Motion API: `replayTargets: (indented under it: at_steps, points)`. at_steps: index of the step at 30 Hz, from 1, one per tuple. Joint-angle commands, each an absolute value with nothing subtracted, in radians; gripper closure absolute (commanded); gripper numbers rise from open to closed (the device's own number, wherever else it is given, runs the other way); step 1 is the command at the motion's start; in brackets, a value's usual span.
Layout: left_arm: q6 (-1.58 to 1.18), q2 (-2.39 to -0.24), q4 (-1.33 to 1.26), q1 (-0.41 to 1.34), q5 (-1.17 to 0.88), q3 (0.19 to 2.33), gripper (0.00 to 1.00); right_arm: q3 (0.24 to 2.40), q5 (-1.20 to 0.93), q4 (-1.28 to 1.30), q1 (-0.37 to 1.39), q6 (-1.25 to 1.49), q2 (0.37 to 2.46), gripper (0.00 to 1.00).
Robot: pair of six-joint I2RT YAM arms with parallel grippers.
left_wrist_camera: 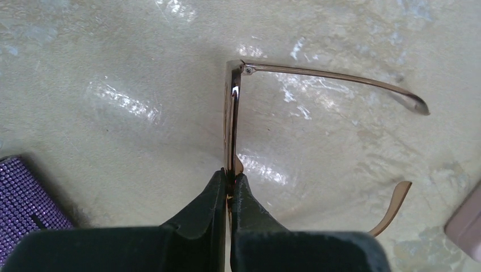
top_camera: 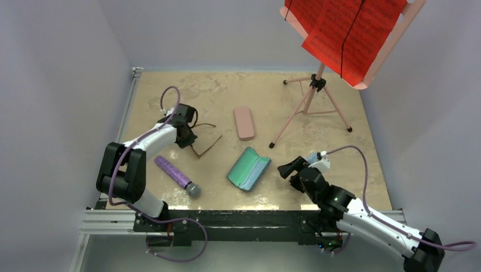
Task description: Organize the sunglasses
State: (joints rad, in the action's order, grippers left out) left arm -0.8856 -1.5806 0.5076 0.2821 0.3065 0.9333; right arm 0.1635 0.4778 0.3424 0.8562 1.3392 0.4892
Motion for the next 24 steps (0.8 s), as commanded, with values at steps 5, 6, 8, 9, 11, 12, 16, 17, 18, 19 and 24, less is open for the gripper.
replayTargets:
  at_steps: [5, 6, 8, 9, 11, 12, 16, 17, 18, 19, 24]
  points:
    - [-0.75, -1.278, 0.383, 0.279, -0.146, 0.839, 1.0, 0.248, -0.036, -0.132, 0.858, 0.596, 0.494, 0.19]
    - [-0.761, -1.234, 0.329, 0.279, -0.251, 0.801, 1.0, 0.25, -0.184, -0.236, 0.858, 0.558, 0.501, 0.19]
    - [-0.833, -1.154, 0.217, 0.281, -0.422, 0.719, 1.0, 0.261, -0.429, -0.386, 0.858, 0.553, 0.538, 0.19]
    - [-0.869, -1.12, 0.164, 0.285, -0.484, 0.68, 1.0, 0.276, -0.521, -0.453, 0.858, 0.568, 0.562, 0.19]
    - [-0.932, -1.07, 0.118, 0.306, -0.532, 0.625, 1.0, 0.303, -0.63, -0.57, 0.866, 0.607, 0.621, 0.19]
    - [-0.961, -1.046, 0.102, 0.323, -0.535, 0.599, 1.0, 0.314, -0.629, -0.619, 0.876, 0.622, 0.636, 0.19]
    - [-1.065, -0.977, 0.045, 0.404, -0.513, 0.526, 1.0, 0.376, -0.549, -0.716, 0.918, 0.619, 0.739, 0.18]
    - [-1.087, -0.968, 0.033, 0.419, -0.514, 0.512, 1.0, 0.4, -0.535, -0.711, 0.923, 0.614, 0.767, 0.18]
    - [-1.106, -0.961, 0.018, 0.432, -0.515, 0.504, 1.0, 0.418, -0.519, -0.707, 0.927, 0.614, 0.797, 0.18]
    - [-1.118, -0.952, 0.017, 0.443, -0.517, 0.495, 1.0, 0.432, -0.506, -0.709, 0.928, 0.618, 0.826, 0.19]
    - [-1.165, -0.919, -0.072, 0.463, -0.574, 0.463, 1.0, 0.422, -0.41, -0.771, 0.928, 0.658, 0.952, 0.19]
